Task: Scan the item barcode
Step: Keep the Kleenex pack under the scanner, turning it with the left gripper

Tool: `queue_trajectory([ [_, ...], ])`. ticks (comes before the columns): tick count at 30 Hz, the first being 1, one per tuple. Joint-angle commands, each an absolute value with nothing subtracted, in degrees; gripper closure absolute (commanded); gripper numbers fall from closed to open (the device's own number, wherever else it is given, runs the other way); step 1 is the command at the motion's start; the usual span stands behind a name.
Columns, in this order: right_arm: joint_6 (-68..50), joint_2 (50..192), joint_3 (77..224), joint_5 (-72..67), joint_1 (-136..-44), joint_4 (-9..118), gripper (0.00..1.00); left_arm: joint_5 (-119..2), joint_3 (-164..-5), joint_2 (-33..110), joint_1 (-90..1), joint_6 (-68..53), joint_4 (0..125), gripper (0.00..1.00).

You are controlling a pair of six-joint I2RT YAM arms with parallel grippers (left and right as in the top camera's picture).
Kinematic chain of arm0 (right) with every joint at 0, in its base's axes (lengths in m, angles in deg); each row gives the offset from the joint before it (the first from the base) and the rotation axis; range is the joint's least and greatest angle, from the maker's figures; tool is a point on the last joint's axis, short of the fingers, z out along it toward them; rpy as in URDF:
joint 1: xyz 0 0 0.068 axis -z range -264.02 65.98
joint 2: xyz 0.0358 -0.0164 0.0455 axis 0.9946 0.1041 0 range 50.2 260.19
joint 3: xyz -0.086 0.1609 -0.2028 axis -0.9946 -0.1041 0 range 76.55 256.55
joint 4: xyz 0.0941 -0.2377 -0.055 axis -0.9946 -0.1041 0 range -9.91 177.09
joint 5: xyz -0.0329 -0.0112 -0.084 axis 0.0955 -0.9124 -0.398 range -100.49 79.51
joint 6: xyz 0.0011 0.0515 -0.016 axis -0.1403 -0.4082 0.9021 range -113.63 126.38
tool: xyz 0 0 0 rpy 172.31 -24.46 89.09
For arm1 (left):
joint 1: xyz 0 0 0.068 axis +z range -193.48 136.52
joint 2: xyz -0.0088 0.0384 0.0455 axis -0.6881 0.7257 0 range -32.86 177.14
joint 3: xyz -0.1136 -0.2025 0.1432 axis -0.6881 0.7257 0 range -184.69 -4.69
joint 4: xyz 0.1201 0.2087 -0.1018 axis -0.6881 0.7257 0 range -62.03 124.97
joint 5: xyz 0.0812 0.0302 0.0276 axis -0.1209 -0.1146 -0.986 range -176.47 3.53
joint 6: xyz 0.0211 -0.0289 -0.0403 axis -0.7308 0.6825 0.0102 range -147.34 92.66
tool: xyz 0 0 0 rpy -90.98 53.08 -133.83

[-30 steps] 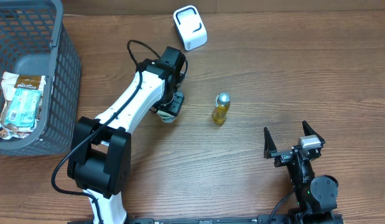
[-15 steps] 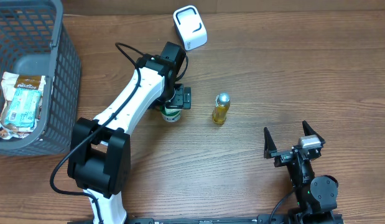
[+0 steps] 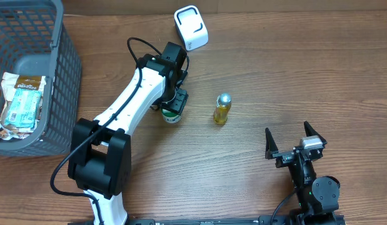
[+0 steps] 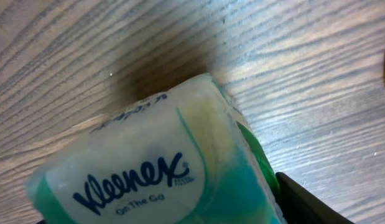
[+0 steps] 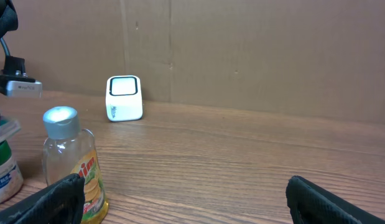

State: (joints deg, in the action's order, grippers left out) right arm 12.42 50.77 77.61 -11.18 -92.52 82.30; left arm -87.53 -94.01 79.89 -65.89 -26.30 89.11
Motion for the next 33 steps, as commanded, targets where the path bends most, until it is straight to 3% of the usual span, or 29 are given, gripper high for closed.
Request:
queue_trajectory([
  [1,12.7,50.4,77.0,-11.7,-92.4,82.4,0.0,-87.1,-95.2,80.3,-66.0,-28.7,90.6,0.38],
  [6,12.6,50.4,77.0,-11.7,-92.4,82.4,0.0,-87.1,-95.2,80.3,-66.0,-29.5,92.5,0.45],
  [7,12.6,50.4,77.0,-11.7,-92.4,82.4,0.0,-87.1,-95.2,80.3,-66.0,-30.3,92.6,0.44],
  [9,12.6,50.4,77.0,-11.7,-92.4,82.4,0.0,-87.1,-95.2,80.3,-66.0,-31.9,92.6,0.28],
  [24,12.7,50.4,77.0,-11.7,-92.4,82.4,0.0,-86.9,-101.8,80.3,-66.0,-25.1,97.0,0.22],
  [27,12.7,50.4,77.0,-11.7,-92.4,82.4,0.0,-86.9,-102.1,80.3,-66.0,-22.3,96.6,0.26],
  [30,12.6,50.4,77.0,-11.7,-92.4,82.4,0.0,-86.9,-102.1,80.3,-66.0,-21.9,96.8,0.43],
  [33,12.6,50.4,77.0,-11.7,-92.4,82.4,0.0,-86.9,-102.1,80.3,-66.0,-22.0,97.0,0.44],
])
